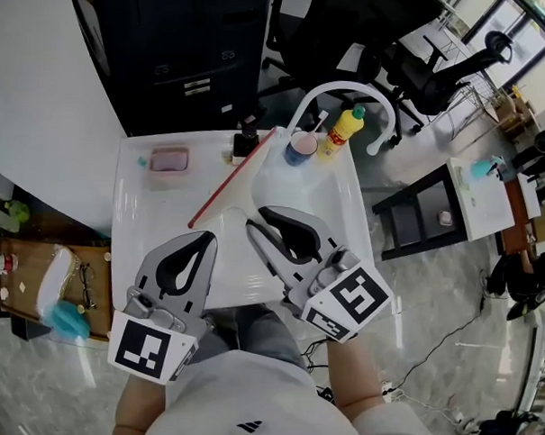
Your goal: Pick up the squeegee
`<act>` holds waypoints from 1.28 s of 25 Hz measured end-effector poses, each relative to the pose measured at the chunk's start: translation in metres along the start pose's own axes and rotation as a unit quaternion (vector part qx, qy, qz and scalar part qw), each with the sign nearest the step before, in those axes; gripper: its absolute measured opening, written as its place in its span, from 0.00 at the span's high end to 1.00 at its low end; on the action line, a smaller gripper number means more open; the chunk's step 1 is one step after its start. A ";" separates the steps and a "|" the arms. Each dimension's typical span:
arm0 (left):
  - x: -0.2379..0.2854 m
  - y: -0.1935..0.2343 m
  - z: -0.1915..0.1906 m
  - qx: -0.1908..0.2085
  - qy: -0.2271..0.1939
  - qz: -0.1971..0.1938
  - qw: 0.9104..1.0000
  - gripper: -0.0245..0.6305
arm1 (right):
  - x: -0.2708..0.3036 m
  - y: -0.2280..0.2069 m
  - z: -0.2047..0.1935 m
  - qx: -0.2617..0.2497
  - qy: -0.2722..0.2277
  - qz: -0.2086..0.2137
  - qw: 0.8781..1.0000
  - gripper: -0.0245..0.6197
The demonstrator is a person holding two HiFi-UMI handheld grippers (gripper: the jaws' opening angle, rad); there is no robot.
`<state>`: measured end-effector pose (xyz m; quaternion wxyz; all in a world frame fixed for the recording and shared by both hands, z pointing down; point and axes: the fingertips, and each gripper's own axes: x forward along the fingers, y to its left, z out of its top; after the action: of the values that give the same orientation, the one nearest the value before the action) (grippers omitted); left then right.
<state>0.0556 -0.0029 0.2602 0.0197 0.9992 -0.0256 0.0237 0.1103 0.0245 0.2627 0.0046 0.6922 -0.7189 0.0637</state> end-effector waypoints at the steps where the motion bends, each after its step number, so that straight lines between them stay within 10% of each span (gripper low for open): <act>1: 0.000 -0.002 0.000 0.001 0.001 -0.004 1.000 0.94 | -0.002 0.001 0.001 0.000 -0.002 -0.002 1.000 0.81; 32: -0.017 -0.021 0.012 0.020 -0.013 -0.042 0.999 0.94 | -0.037 0.029 0.017 -0.006 -0.044 -0.036 0.998 0.81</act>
<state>0.0404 0.0182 0.2471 0.0004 0.9998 0.0168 0.0108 0.0848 0.0610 0.2401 -0.0201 0.7194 -0.6937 0.0289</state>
